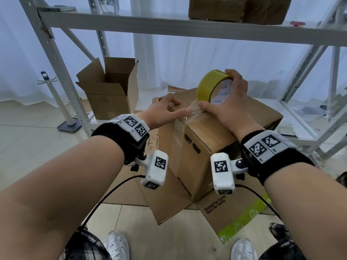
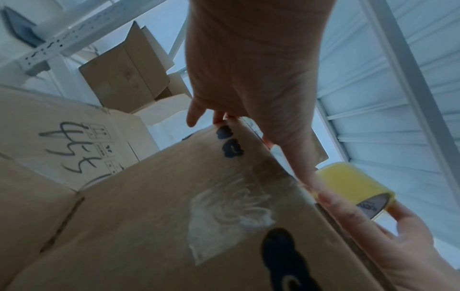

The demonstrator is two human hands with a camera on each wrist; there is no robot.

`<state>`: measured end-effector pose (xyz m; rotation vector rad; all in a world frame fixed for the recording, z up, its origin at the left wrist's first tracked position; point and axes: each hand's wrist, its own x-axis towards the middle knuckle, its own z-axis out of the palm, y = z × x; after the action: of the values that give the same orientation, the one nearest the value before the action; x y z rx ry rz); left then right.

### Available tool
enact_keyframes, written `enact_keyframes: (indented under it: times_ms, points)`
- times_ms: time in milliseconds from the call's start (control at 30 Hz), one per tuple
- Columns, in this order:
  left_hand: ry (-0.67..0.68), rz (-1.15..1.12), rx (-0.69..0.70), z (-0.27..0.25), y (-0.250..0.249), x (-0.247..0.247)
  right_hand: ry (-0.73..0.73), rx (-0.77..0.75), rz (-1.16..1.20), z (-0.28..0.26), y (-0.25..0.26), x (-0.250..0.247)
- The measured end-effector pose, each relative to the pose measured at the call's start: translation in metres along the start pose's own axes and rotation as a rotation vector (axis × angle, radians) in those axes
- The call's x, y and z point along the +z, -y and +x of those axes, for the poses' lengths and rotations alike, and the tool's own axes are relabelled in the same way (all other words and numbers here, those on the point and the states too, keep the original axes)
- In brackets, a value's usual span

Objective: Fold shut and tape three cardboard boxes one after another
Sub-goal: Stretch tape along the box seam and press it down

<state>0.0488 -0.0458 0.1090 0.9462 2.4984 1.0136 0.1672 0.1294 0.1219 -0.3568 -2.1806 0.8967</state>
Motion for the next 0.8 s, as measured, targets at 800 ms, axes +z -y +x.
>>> enact_keyframes:
  times_ms: [800]
  points:
    - [0.022, 0.098, -0.193, 0.012, -0.011, 0.005, 0.074, 0.188, 0.095, 0.0, 0.005, 0.006]
